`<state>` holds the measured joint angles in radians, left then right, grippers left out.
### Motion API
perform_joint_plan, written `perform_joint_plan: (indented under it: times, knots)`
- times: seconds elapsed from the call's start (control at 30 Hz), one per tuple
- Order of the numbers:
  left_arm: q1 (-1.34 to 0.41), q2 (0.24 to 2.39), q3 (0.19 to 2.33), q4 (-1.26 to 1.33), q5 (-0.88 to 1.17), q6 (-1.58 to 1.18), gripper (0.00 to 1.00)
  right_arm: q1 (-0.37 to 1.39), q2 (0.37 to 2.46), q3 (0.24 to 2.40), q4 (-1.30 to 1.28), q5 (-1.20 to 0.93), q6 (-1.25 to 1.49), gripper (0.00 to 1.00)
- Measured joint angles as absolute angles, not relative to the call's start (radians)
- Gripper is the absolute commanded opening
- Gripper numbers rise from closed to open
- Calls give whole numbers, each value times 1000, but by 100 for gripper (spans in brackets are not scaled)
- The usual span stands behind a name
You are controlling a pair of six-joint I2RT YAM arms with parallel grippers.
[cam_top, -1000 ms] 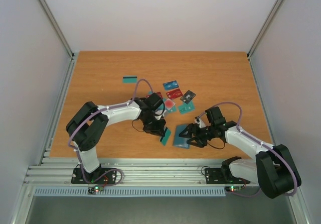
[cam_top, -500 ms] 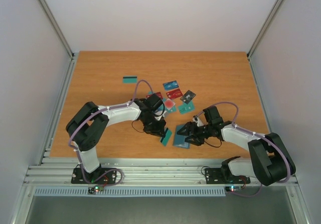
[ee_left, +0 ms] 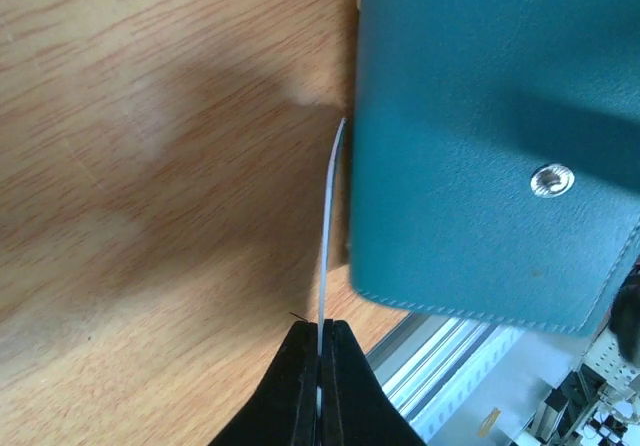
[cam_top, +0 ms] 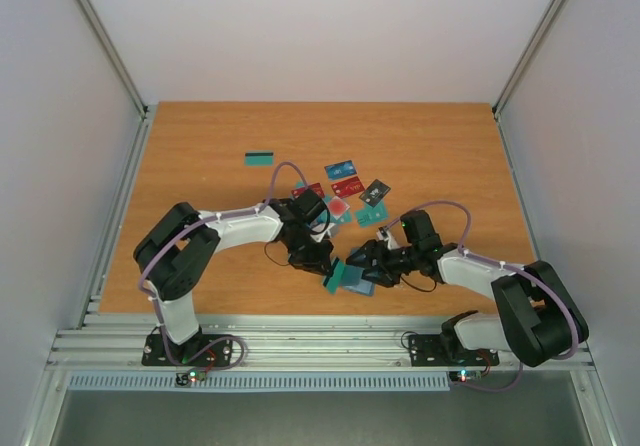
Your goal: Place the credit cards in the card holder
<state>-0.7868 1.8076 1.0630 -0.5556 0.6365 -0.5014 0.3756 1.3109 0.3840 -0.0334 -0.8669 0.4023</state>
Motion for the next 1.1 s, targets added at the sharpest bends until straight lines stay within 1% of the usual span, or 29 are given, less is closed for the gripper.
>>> perform_joint_plan:
  times: [0.23, 0.53, 0.93, 1.1]
  knots:
    - [-787, 1825, 1061, -524, 659, -513, 0, 425, 1311, 397, 44, -899, 450, 74]
    - [-787, 1850, 1060, -480, 691, -532, 0, 449, 1319, 479, 70, -922, 471, 74]
    - [-765, 1851, 1025, -476, 696, -585, 0, 450, 1499, 584, 63, -992, 418, 74]
    - [-758, 1822, 1013, -529, 663, -595, 0, 451, 1580, 621, 73, -1063, 382, 74]
